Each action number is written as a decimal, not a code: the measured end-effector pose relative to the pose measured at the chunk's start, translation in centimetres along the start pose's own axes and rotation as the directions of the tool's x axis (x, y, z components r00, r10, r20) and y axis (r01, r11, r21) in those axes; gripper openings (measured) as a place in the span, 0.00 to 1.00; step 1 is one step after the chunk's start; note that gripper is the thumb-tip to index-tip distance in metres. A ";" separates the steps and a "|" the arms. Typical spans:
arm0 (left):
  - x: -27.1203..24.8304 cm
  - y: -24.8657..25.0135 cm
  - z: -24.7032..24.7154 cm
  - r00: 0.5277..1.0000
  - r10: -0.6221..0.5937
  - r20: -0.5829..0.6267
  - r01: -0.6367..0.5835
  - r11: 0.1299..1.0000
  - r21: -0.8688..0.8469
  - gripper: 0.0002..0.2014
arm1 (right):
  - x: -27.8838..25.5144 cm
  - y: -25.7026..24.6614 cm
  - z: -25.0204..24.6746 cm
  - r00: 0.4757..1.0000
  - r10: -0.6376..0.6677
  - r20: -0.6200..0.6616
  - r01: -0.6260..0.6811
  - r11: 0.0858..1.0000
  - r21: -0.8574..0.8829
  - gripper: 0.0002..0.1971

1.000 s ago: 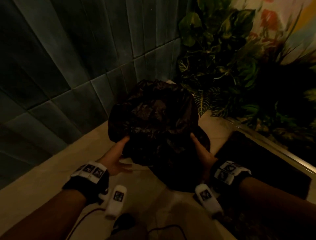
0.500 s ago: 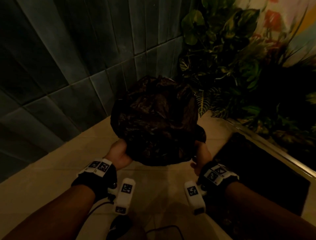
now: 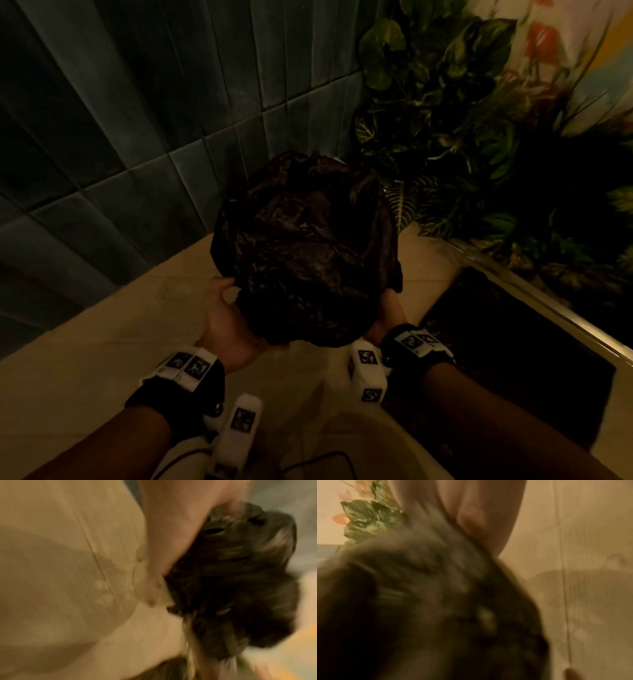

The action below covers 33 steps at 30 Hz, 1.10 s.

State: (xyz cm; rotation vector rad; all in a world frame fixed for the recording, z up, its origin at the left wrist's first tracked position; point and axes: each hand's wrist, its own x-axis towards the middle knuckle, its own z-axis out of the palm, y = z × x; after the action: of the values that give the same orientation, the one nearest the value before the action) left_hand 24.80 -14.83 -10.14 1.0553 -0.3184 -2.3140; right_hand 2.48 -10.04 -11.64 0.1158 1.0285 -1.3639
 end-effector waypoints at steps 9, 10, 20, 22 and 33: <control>2.5 -1.7 1.7 0.993 0.102 0.065 -0.116 0.953 0.280 0.15 | -2.2 0.1 1.2 0.996 0.080 0.048 -0.076 0.994 -0.079 0.19; 2.6 -1.4 1.7 0.991 0.113 0.070 -0.128 0.956 0.265 0.13 | -2.2 0.1 0.7 0.995 0.097 0.017 -0.095 0.991 -0.092 0.12; 4.3 -0.9 2.4 0.970 0.215 -0.113 -0.201 0.972 0.126 0.10 | -2.4 1.6 0.6 0.996 0.030 0.086 -0.006 0.965 -0.261 0.38; 4.1 -0.9 2.7 0.977 0.189 -0.101 -0.174 0.975 0.142 0.10 | -0.9 2.6 1.6 0.994 -0.043 0.096 0.066 0.966 -0.250 0.33; 0.4 -0.6 2.2 0.992 0.119 0.040 -0.123 0.983 0.140 0.07 | 1.2 2.3 2.1 0.997 -0.053 -0.057 0.050 0.996 -0.069 0.18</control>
State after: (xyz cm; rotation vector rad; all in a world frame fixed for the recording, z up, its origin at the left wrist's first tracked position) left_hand 22.72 -14.61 -9.24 1.0383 -0.5516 -2.2272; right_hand 5.41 -11.63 -12.31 0.0800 1.1323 -1.3777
